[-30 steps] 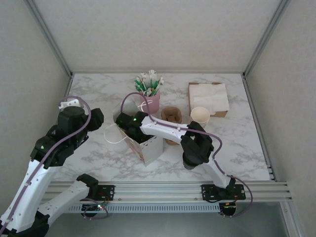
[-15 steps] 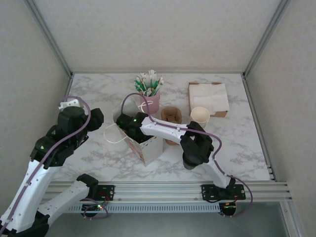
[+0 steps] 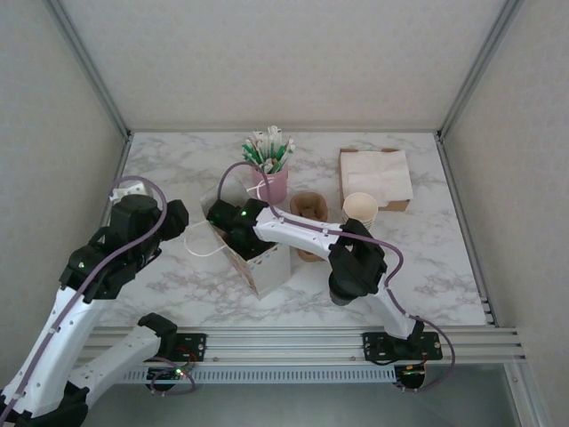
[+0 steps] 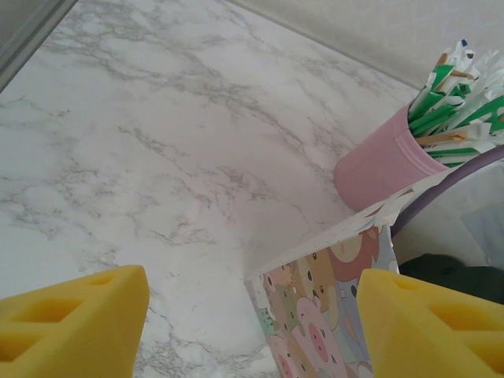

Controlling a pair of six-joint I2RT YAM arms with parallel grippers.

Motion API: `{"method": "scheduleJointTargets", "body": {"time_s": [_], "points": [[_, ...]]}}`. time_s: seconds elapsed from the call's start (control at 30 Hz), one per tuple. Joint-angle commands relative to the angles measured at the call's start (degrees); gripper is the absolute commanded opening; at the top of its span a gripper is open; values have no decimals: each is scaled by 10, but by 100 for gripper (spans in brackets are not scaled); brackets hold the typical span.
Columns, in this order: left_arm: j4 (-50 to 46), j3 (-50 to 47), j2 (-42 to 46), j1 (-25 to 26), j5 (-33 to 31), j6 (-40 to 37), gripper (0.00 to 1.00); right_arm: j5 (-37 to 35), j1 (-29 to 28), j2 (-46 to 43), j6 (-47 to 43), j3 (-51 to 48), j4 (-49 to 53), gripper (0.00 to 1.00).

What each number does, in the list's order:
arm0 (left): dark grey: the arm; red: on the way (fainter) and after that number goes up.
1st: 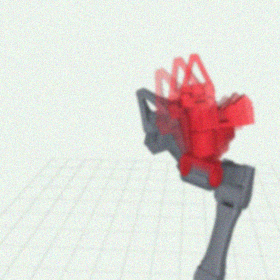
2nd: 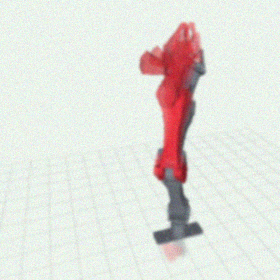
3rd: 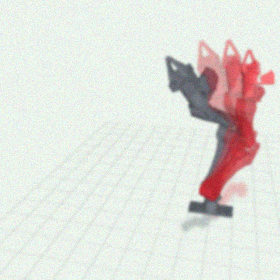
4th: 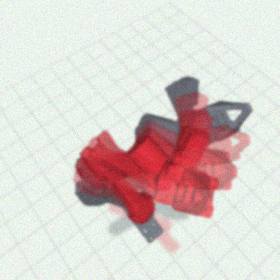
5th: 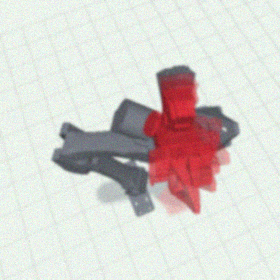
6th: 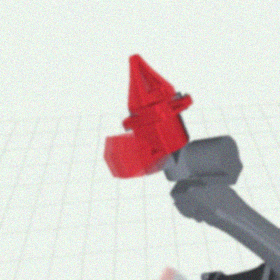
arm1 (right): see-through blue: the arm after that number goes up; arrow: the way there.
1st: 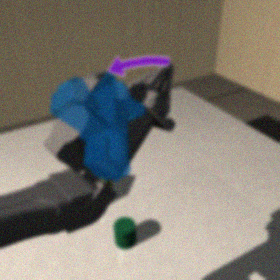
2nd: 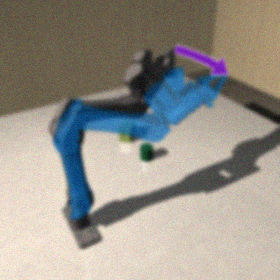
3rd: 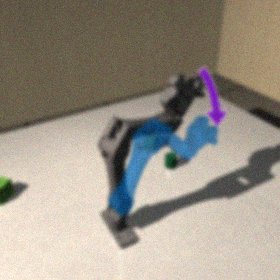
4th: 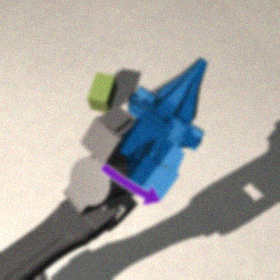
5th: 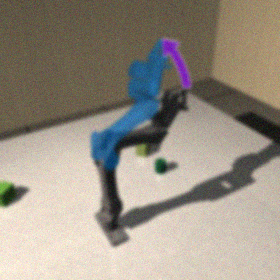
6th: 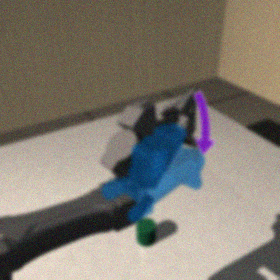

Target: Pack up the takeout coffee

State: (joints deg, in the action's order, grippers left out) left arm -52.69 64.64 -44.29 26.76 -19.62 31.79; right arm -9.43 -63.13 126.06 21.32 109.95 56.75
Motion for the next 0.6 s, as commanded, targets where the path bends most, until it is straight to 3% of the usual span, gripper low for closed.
{"method": "scheduleJointTargets", "body": {"time_s": [0.0, 0.23, 0.57], "points": [[-3, -8, -1, -6, 2, 11, 71, -17, 3, -45, 2, 34, 13, 72], [-3, -11, -12, -6, 11, 12, 71, -17, 2, -76, 4, 68, 34, 79], [0, -14, -10, -6, 11, 13, 71, -20, 2, -122, -12, 141, 71, 80]]}}
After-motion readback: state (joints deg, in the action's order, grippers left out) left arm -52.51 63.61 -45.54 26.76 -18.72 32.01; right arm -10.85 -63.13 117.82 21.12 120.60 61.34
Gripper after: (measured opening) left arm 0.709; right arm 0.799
